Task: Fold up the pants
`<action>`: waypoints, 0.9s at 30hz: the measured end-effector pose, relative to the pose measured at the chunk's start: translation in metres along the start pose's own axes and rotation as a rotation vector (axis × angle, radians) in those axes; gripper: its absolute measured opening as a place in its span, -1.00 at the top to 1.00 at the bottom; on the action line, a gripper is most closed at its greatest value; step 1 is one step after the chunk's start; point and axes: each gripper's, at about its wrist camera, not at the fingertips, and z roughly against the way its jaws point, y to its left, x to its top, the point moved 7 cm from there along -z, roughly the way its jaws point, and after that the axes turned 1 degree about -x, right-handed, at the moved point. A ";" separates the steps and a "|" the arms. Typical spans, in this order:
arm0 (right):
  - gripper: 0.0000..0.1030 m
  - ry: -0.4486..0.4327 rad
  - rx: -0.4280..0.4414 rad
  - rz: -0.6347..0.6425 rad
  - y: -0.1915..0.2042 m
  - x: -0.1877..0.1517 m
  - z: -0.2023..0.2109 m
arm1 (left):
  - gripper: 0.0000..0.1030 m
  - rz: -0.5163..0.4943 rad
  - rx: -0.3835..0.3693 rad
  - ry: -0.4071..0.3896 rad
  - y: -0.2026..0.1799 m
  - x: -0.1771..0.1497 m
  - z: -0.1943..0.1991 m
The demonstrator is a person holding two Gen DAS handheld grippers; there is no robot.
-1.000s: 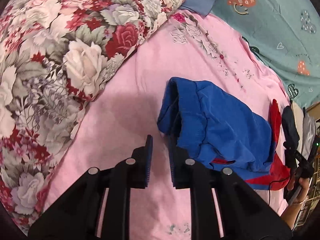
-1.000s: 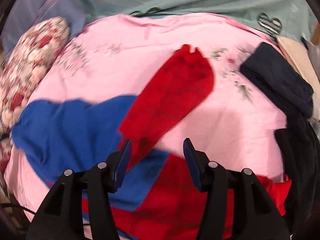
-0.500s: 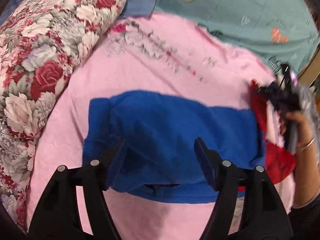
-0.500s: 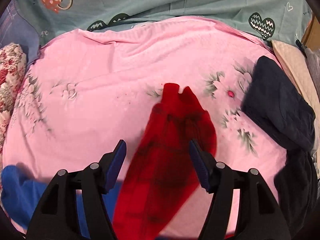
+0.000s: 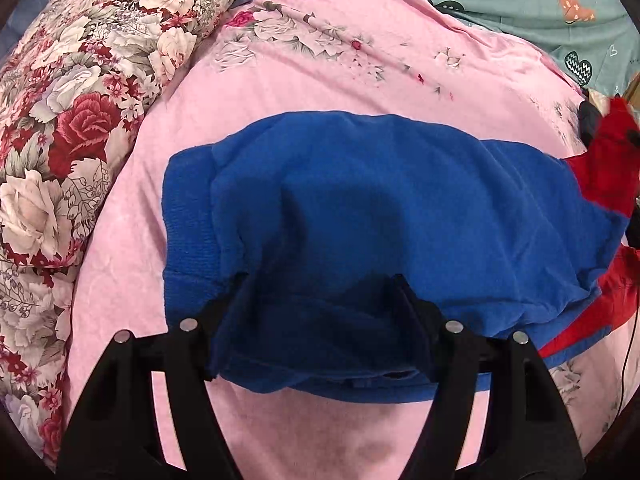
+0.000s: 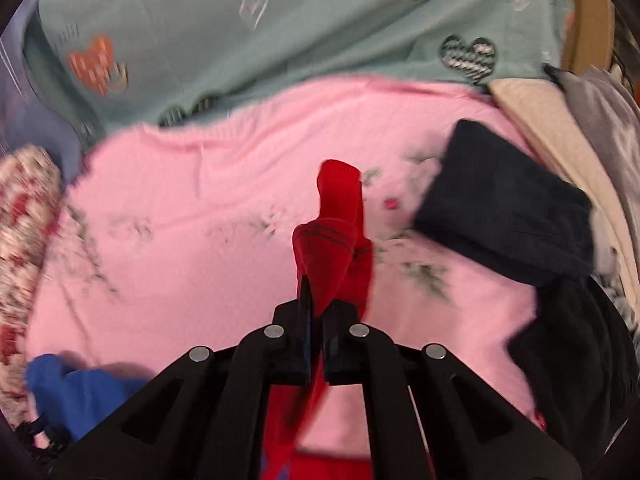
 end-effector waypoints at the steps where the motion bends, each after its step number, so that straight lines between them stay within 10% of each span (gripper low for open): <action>1: 0.93 -0.022 0.014 -0.033 -0.019 -0.004 0.021 | -0.38 0.000 -0.007 0.001 0.000 0.001 -0.001; 9: 0.93 0.108 0.084 -0.212 -0.113 -0.084 0.044 | -0.38 0.043 -0.072 0.022 0.003 0.004 0.001; 21: 0.93 0.024 0.169 -0.169 -0.093 -0.088 0.100 | -0.38 0.038 -0.095 0.049 0.007 0.003 0.002; 27: 0.84 0.221 0.108 -0.196 -0.116 -0.158 0.074 | -0.38 0.015 -0.117 0.055 0.010 0.001 0.002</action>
